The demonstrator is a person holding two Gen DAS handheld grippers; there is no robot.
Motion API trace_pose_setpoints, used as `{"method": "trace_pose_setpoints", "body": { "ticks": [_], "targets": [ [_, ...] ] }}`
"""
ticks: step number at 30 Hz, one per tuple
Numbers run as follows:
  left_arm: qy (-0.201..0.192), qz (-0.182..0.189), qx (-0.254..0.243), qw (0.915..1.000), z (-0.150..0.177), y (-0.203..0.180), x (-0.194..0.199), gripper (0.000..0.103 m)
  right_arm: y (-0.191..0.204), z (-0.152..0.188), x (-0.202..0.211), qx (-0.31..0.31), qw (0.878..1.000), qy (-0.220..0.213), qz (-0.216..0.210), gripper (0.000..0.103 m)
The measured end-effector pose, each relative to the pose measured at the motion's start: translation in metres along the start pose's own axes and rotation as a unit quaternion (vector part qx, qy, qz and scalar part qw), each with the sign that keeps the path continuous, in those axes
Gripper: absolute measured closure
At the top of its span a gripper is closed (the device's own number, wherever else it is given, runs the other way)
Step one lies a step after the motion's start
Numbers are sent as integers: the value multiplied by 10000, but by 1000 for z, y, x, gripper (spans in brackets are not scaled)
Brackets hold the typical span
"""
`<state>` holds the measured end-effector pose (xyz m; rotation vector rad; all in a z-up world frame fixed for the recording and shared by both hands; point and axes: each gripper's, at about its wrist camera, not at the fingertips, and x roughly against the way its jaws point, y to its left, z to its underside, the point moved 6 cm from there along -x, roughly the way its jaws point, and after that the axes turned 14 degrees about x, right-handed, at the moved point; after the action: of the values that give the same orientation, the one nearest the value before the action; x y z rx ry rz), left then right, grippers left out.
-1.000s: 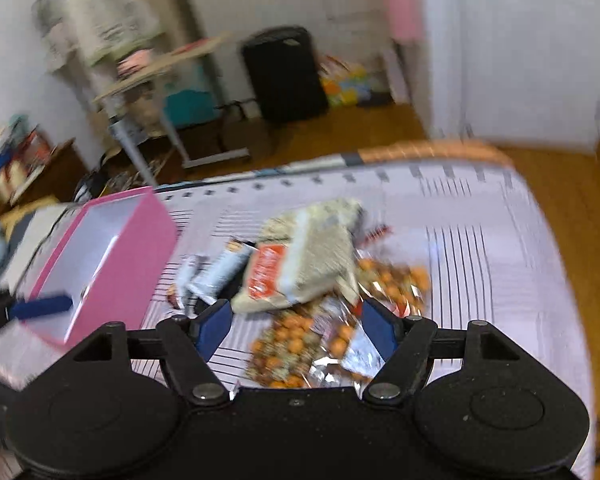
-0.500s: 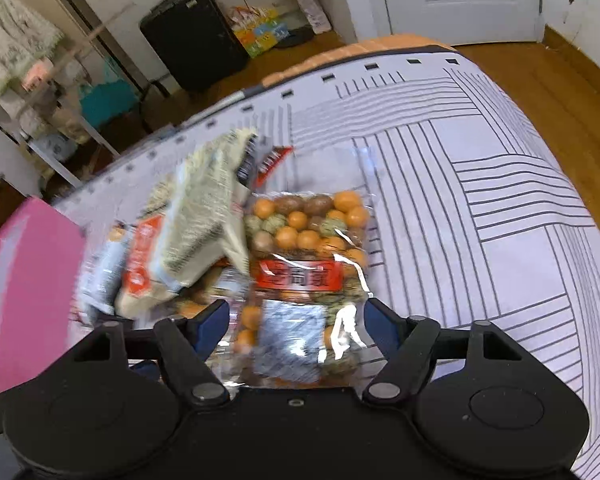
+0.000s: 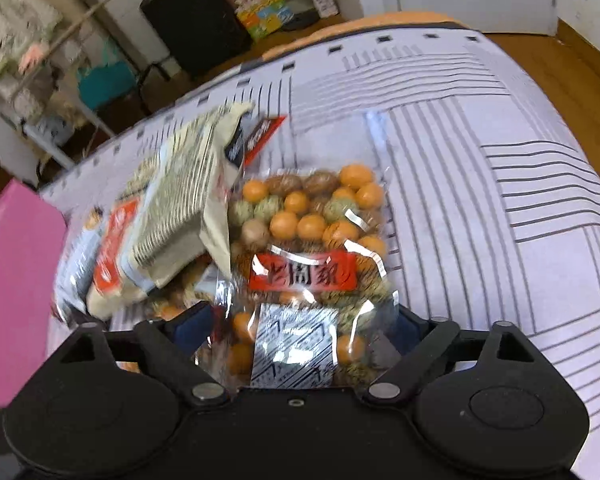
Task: Organize snacks
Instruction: 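Lower the right tool onto the clear coated-peanut bag and grasp it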
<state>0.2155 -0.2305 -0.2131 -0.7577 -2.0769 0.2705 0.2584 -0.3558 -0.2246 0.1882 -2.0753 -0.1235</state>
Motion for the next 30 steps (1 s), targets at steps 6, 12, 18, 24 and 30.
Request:
{"method": "trace_pose_setpoints", "body": {
  "ticks": [6, 12, 18, 24, 30],
  "targets": [
    [-2, 124, 294, 9995, -1, 3, -5, 79, -2, -2, -2, -117, 9999, 53, 33, 4],
    [121, 327, 817, 9960, -6, 3, -11, 63, -11, -2, 3, -350, 9990, 111, 258, 25],
    [379, 242, 1118, 9927, -11, 1, -21, 66, -15, 4, 10, -459, 9982, 290, 256, 32],
    [677, 246, 955, 9928, -9, -10, -18, 66, -14, 18, 27, -750, 9955, 576, -82, 32],
    [836, 123, 468, 9953, -6, -35, 6, 66, -5, 30, 52, -900, 9933, 682, -241, 31]
  ]
}}
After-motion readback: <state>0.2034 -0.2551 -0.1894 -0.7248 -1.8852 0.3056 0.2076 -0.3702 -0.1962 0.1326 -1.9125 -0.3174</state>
